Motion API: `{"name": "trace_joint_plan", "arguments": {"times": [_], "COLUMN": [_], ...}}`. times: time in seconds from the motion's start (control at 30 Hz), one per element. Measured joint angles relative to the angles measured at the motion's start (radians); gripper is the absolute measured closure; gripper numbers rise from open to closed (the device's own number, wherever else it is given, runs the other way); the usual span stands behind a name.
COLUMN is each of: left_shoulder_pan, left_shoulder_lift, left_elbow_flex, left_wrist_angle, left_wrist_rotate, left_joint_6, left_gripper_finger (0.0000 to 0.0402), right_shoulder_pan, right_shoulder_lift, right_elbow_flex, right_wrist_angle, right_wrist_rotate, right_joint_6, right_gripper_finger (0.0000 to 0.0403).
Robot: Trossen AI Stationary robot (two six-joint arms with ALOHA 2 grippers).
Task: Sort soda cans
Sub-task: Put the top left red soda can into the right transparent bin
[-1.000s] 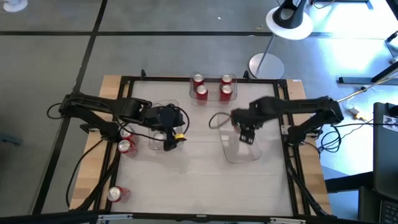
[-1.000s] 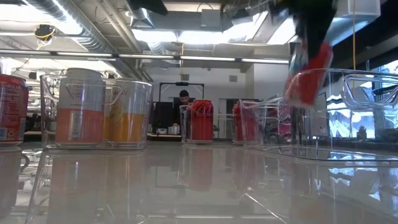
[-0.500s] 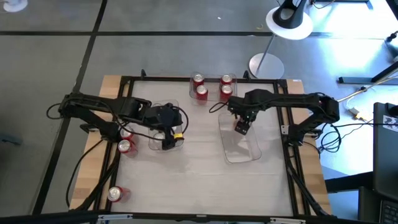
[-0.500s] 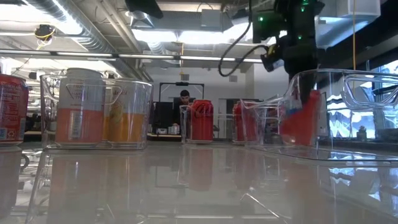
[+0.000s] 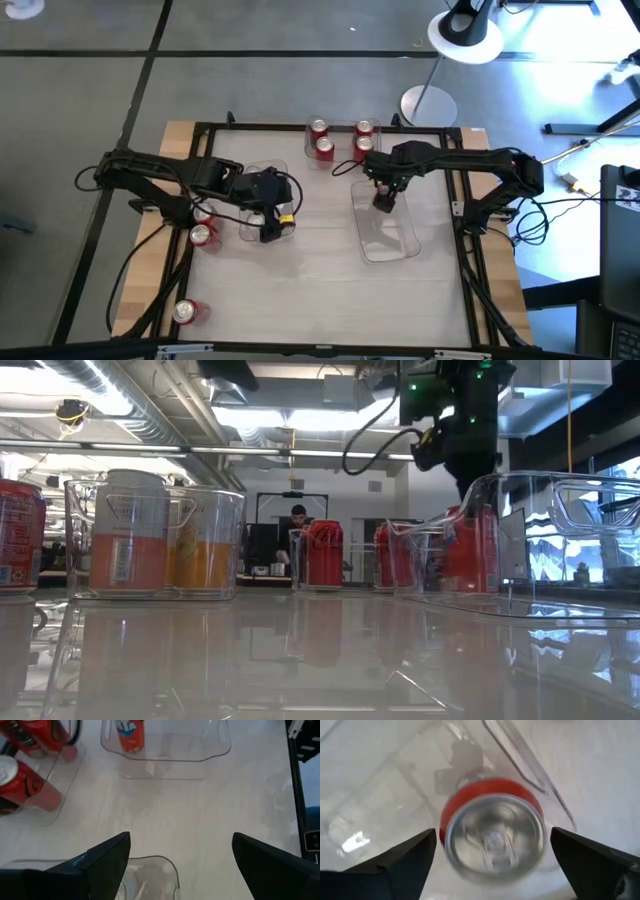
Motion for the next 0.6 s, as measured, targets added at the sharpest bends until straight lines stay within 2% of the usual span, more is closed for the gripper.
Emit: {"name": "trace_joint_plan", "arguments": {"times": [0.13, 0.23, 0.47, 0.6], "left_shoulder_pan": [0.001, 0.005, 0.007, 0.013], "left_shoulder_lift": [-0.001, -0.020, -0.089, -0.107], "left_elbow_flex": [0.000, 0.000, 0.000, 0.000], "left_wrist_angle": [-0.028, -0.119, -0.458, -0.663], "left_wrist_rotate": [0.000, -0.002, -0.121, -0.153], "left_joint_6": [-0.048, -0.127, -0.419, -0.579], "left_gripper_finger": [0.0064, 0.0064, 0.0064, 0.0064], "right_shoulder_pan": [0.001, 0.001, 0.001, 0.001], "right_shoulder_lift": [-0.009, -0.033, -0.110, -0.125], "right_elbow_flex": [0.076, 0.122, 0.147, 0.147], "right_wrist_angle": [-0.074, -0.114, -0.073, -0.023], "right_wrist_rotate": [-0.002, 0.000, 0.025, 0.035], "right_joint_6": [0.000, 0.004, 0.006, 0.008], "right_gripper_finger": [0.0013, 0.0017, 0.0020, 0.0020]}}
